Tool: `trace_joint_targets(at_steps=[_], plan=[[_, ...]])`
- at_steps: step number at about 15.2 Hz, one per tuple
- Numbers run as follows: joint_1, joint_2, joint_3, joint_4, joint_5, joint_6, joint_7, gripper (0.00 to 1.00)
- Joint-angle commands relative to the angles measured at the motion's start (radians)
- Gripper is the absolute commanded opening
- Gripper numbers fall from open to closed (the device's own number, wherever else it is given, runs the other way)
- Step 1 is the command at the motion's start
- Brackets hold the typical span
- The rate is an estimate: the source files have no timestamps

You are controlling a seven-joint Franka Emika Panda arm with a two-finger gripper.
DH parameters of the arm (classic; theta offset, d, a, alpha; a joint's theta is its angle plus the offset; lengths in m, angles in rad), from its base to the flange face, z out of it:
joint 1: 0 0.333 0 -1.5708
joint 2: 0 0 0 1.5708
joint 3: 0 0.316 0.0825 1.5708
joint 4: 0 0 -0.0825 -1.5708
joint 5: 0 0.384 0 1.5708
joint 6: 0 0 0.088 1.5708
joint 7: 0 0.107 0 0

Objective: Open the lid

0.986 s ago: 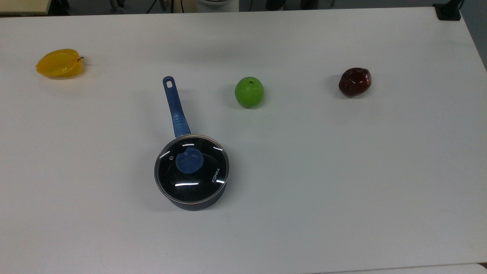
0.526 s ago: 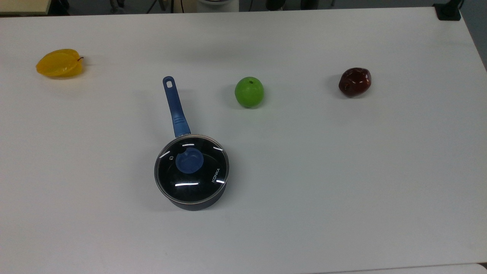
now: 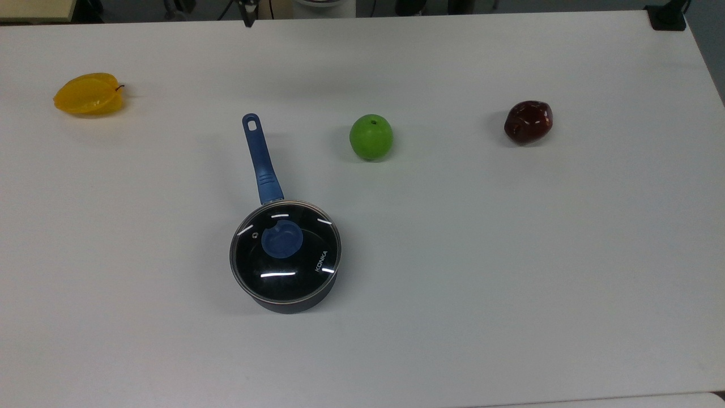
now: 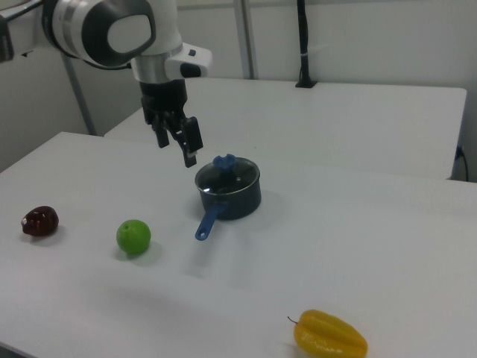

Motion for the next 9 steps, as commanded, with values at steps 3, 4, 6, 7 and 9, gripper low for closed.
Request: trace_joint_targets(at_steps=[3, 4, 6, 7, 9], plan=[[0.007, 0.163, 0.057, 0.054, -0.004, 0.286, 0.378, 1.00], [0.018, 0.199, 0.062, 0.079, -0.013, 0.334, 0.449, 1.00], [0.036, 0.279, 0.060, 0.148, -0.044, 0.363, 0.570, 1.00], [0.041, 0.317, 0.060, 0.194, -0.058, 0.363, 0.618, 1.00], [0.071, 0.389, 0.057, 0.256, -0.090, 0.363, 0.670, 1.00]])
